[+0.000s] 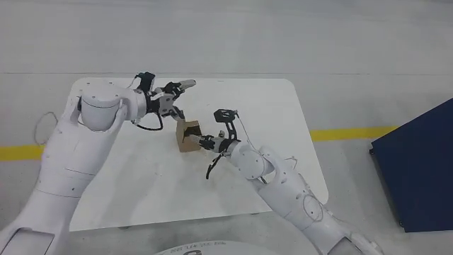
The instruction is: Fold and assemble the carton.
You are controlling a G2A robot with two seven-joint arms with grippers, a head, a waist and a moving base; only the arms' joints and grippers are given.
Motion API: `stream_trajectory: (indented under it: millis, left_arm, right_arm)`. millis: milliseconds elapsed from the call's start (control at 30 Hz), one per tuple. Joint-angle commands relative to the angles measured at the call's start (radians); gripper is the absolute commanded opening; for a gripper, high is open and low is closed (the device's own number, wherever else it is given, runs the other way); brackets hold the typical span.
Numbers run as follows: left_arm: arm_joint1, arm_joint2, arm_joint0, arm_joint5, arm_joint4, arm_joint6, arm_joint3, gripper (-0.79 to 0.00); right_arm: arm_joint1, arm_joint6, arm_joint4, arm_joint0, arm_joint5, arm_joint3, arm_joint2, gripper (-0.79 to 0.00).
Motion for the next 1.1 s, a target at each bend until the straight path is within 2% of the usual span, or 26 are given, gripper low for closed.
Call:
stream_trajectory:
  millis: [0, 133, 300, 533, 800, 933, 1067]
  left_arm:
    - [0.002, -0.003, -0.020, -0.015, -0.022, -0.032, 0.025, 0.000]
    - [0.011, 0.011, -0.027, -0.011, 0.067, 0.041, 0.004, 0.000]
    - [0.026, -0.011, 0.020, 0.023, 0.119, 0.112, -0.119, 0.000]
    - [0.049, -0.038, 0.105, 0.065, 0.157, 0.109, -0.280, 0.000]
    - [0.061, -0.037, 0.138, 0.086, 0.185, 0.161, -0.334, 0.000]
    - [0.063, -0.033, 0.146, 0.093, 0.186, 0.186, -0.354, 0.000]
    - [0.067, -0.043, 0.160, 0.095, 0.163, 0.196, -0.384, 0.000]
  right_arm:
    - [-0.003, 0.007, -0.001, 0.007, 0.027, -0.003, -0.006, 0.000]
    - [-0.010, 0.003, 0.004, 0.018, 0.057, 0.002, -0.013, 0.000]
    - [-0.015, 0.028, 0.015, 0.036, 0.089, 0.017, -0.012, 0.000]
    - [-0.041, 0.112, -0.005, 0.132, 0.265, 0.065, -0.074, 0.000]
    - [-0.069, 0.140, -0.012, 0.200, 0.362, 0.118, -0.134, 0.000]
    - [-0.076, 0.118, 0.004, 0.202, 0.353, 0.118, -0.133, 0.000]
    - [-0.069, 0.040, 0.047, 0.144, 0.215, 0.080, -0.090, 0.000]
